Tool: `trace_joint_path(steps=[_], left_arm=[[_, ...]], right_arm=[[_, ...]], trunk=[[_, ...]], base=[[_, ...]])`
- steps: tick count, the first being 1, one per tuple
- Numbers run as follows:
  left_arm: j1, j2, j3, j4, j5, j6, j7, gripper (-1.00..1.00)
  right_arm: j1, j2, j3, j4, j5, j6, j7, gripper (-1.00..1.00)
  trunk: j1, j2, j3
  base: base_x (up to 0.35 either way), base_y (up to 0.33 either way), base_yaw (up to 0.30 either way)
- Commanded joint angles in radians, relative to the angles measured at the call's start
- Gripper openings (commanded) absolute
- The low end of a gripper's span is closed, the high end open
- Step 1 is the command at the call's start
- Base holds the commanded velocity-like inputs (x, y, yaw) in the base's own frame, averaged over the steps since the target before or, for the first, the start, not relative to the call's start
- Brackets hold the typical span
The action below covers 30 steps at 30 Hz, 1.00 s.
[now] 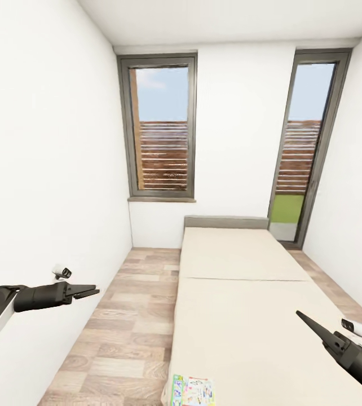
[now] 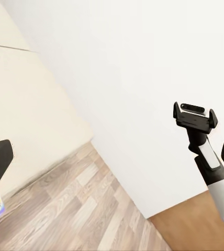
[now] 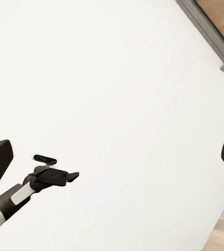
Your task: Put all the toys in the child's room - the three board games (two on the bed and one on the table), the two jigsaw puzzles on the table, and the tennis ball on the table - inside the toy box on the table in the child's room.
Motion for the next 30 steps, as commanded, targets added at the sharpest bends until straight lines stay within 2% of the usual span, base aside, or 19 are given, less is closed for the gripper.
trace_joint_path(steps=[1,7,15,23,30], left_arm=[[-0.001,0.001,-0.005,0.001,0.004,0.011,-0.003,1.00],[-0.001,0.001,-0.005,0.001,0.004,0.011,-0.003,1.00],[0.000,0.001,-0.005,0.001,0.004,0.011,-0.003,1.00],[0.000,0.001,-0.005,0.001,0.004,0.011,-0.003,1.00],[0.000,0.001,-0.005,0.001,0.004,0.011,-0.003,1.00]], right_arm=[[0.001,0.000,0.000,0.000,-0.006,0.008,-0.001,1.00],[0.001,0.000,0.000,0.002,-0.006,0.008,-0.001,1.00],[0.001,0.000,0.000,0.003,-0.007,0.008,0.000,1.00],[0.001,0.000,0.000,0.003,-0.006,0.008,0.000,1.00],[0.001,0.000,0.000,0.004,-0.006,0.008,-0.001,1.00]], trunk=[[0.000,0.000,0.000],[0.000,0.000,0.000],[0.000,0.000,0.000],[0.000,0.000,0.000],[0.000,0.000,0.001]], base=[[0.000,0.000,0.274],[0.000,0.000,0.243],[0.000,0.000,0.083],[0.000,0.006,-0.008],[0.000,0.132,-0.158]])
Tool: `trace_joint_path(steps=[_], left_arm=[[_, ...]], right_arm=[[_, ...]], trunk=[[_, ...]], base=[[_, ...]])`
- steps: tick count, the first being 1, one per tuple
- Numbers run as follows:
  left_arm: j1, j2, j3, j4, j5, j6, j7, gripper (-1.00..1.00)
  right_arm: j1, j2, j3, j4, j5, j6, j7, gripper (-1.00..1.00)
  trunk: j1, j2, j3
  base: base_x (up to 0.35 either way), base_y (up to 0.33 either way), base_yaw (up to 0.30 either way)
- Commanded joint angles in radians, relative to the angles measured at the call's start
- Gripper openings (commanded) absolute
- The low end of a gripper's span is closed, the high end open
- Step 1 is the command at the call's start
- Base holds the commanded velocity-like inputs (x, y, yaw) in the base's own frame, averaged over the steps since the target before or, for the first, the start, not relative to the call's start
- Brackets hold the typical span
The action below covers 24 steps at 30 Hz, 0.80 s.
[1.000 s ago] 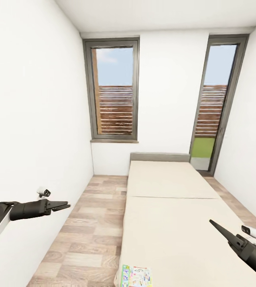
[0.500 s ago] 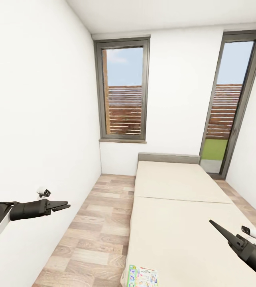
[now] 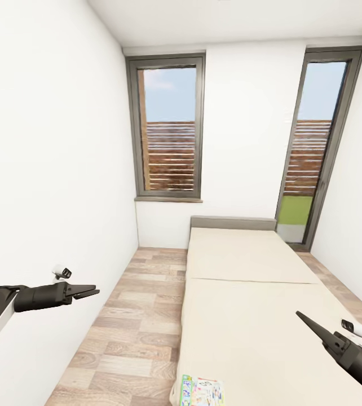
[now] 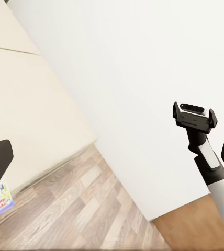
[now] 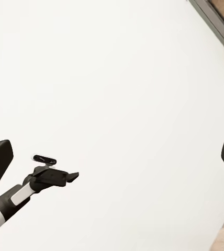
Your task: Put all the toys in the child's room - the three board games (two on the bed and one on the table), the two jigsaw puzzles on the table, and the tennis ball on the table - inside the toy box on the table in the child's room.
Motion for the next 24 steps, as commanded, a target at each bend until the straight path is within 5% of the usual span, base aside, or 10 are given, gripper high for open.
trace_joint_path(steps=[1,24], left_arm=[[0.000,0.001,-0.004,0.001,0.004,0.011,-0.003,1.00],[0.000,0.001,-0.004,0.001,0.004,0.011,-0.003,1.00]], right_arm=[[0.000,0.000,0.000,-0.001,-0.006,0.008,-0.001,1.00],[0.000,0.000,0.000,0.000,-0.006,0.007,0.001,1.00]], trunk=[[0.000,-0.001,0.000],[0.000,-0.001,0.001]], base=[[0.000,0.156,-0.200],[0.000,0.062,-0.028]])
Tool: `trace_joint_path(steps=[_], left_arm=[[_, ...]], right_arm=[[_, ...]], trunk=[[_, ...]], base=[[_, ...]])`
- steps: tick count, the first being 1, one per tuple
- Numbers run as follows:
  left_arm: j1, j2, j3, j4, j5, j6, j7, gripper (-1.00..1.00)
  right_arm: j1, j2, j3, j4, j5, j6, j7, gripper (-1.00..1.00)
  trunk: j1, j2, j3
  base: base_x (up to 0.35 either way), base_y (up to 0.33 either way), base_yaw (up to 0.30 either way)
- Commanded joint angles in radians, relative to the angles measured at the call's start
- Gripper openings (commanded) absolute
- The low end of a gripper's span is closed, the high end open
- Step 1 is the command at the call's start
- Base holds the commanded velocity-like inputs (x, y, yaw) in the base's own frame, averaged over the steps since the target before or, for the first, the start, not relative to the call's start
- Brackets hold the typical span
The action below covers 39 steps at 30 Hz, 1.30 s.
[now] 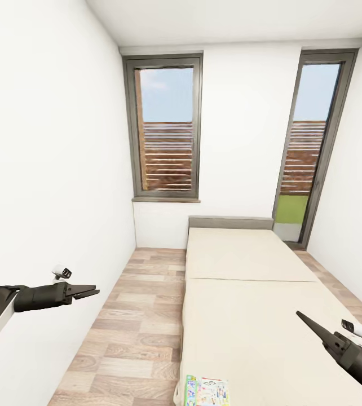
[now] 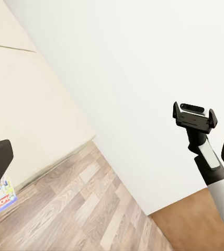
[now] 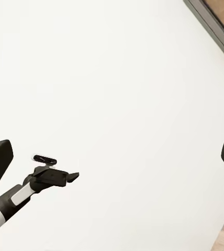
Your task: Put all the toys in the child's room - the three board games (two on the bed and one on the table), the two jigsaw puzzles on the table, and the tennis ball on the table - inside the toy box on the table in the child's room.
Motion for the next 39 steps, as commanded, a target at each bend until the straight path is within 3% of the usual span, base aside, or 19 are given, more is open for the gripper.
trace_joint_path(steps=[1,23,39], left_arm=[[-0.001,0.001,-0.005,0.001,0.004,0.011,-0.003,1.00],[-0.001,0.001,-0.005,0.001,0.004,0.011,-0.003,1.00],[-0.001,0.001,-0.005,0.001,0.004,0.011,-0.003,1.00]], right_arm=[[0.001,0.000,0.000,0.000,-0.006,0.008,-0.001,1.00],[0.001,-0.001,-0.002,0.000,-0.007,0.012,-0.005,1.00],[0.001,-0.001,-0.002,0.001,-0.011,0.020,-0.076,1.00]], trunk=[[0.000,-0.001,0.000],[0.000,-0.001,0.000],[0.000,-0.001,0.000]], base=[[0.000,0.011,0.000],[0.000,0.018,0.000],[0.000,0.000,0.000]])
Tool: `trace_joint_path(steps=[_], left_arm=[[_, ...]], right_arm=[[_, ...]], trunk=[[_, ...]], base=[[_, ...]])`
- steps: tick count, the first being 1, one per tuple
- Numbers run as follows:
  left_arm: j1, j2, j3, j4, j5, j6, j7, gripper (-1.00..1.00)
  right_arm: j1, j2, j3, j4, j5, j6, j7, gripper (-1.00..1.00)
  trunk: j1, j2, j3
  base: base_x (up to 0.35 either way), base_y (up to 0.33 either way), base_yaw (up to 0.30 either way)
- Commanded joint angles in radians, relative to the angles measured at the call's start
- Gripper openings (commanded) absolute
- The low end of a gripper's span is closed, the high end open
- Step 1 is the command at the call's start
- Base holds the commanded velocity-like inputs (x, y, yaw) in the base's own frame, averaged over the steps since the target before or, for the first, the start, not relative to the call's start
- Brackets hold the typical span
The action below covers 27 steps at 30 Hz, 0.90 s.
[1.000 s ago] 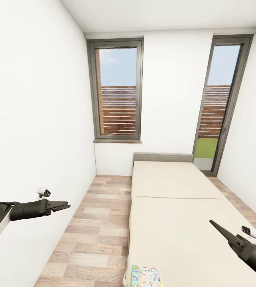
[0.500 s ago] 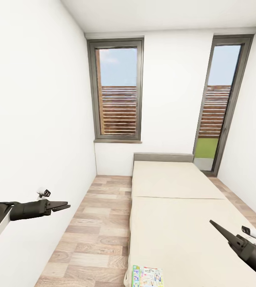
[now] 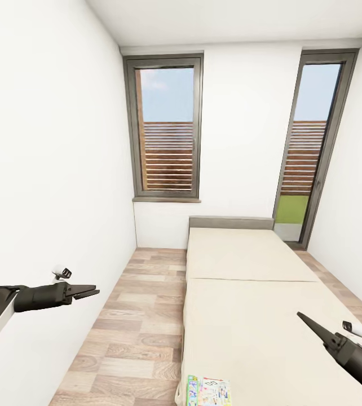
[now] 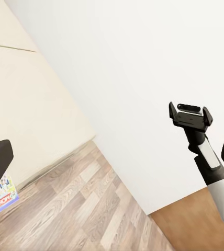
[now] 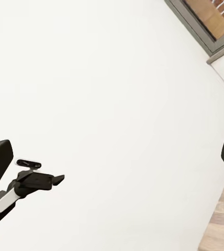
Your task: Put all the toys in the child's room - the three board games (two on the bed and one on the table), the two jigsaw puzzles on the table, and the tennis ball on the table - inside the toy box on the table in the child's room.
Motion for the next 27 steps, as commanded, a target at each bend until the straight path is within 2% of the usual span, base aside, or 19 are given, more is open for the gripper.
trace_joint_path(steps=[1,6,15,27], left_arm=[[-0.001,0.001,-0.005,0.001,0.004,0.011,-0.003,1.00],[-0.001,0.001,-0.005,0.001,0.004,0.011,-0.003,1.00],[-0.001,0.001,-0.005,0.001,0.004,0.011,-0.003,1.00],[-0.001,-0.006,-0.004,0.001,0.005,0.011,-0.003,1.00]], right_arm=[[0.000,0.000,0.000,0.000,-0.006,0.007,-0.003,1.00],[0.000,0.000,0.001,0.003,-0.005,0.009,-0.033,1.00],[0.000,0.001,0.010,0.025,-0.014,0.013,-0.171,1.00],[-0.008,0.001,0.027,0.148,-0.025,0.013,-0.202,1.00]], trunk=[[0.000,-0.001,0.000],[0.000,-0.001,0.000],[0.000,-0.001,0.000],[0.000,-0.001,0.000]], base=[[0.000,0.000,0.000],[0.000,0.000,0.000],[0.000,0.000,0.000],[0.000,0.000,0.000]])
